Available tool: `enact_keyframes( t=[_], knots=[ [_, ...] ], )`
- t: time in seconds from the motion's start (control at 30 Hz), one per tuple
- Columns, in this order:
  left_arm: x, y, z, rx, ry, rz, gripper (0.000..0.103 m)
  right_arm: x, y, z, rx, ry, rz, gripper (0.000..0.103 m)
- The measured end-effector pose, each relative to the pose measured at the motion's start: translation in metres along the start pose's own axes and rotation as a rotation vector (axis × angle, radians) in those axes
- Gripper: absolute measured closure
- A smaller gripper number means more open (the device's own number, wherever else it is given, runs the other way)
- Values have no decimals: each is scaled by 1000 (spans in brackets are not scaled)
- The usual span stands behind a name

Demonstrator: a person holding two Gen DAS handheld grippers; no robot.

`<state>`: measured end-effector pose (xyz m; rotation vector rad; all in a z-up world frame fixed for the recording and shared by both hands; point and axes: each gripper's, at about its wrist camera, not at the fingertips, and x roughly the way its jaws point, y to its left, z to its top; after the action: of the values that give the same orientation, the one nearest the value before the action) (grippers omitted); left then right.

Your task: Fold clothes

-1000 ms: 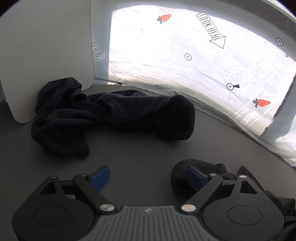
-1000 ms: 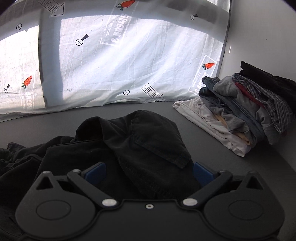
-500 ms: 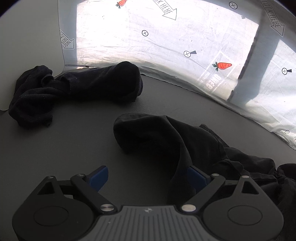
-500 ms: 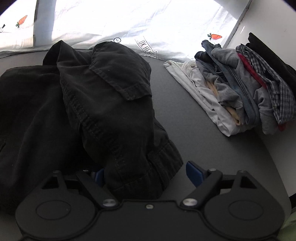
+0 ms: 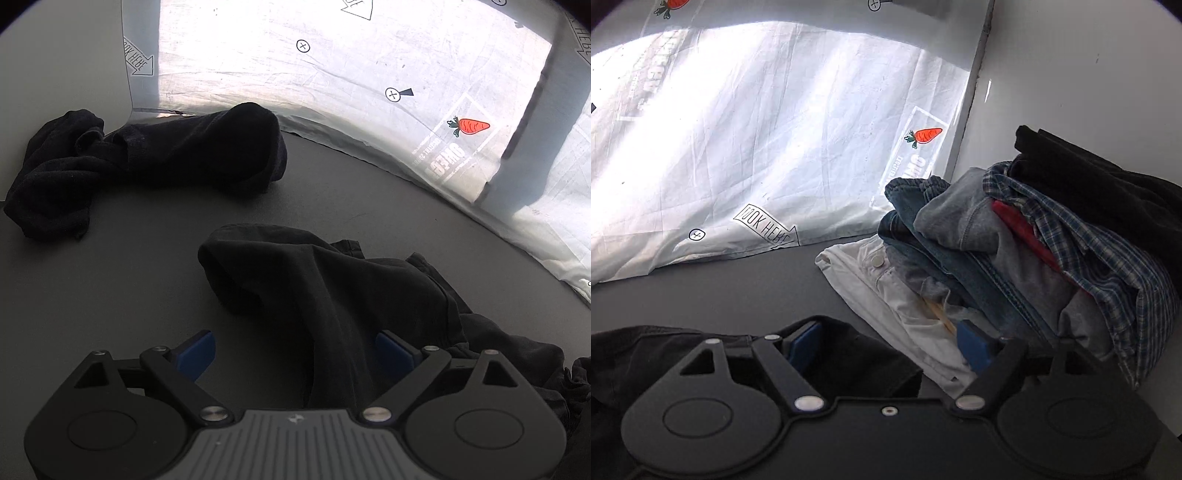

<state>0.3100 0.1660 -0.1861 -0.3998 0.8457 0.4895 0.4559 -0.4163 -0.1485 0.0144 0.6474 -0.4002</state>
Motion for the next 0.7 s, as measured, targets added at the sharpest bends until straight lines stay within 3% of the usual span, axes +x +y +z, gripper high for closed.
enact_keyframes(
  t=[0.17, 0.33, 0.43, 0.5, 0.57, 0.7],
  knots=[
    [9, 2, -4, 19, 29, -1, 9, -19, -7, -46, 164, 102, 52, 22],
    [15, 3, 0, 33, 36, -15, 9, -43, -19, -93, 423, 214, 211, 25],
    [19, 3, 7, 34, 29, -15, 9, -44, -14, -113, 517, 278, 346, 43],
    [22, 4, 13, 24, 30, -28, 9, -38, -6, -119, 532, 311, 376, 60],
    [24, 6, 19, 10, 21, -43, 9, -31, 2, -124, 552, 336, 408, 71],
    [29, 10, 30, -30, 12, -67, 9, -19, 16, -128, 605, 369, 478, 75]
  ],
)
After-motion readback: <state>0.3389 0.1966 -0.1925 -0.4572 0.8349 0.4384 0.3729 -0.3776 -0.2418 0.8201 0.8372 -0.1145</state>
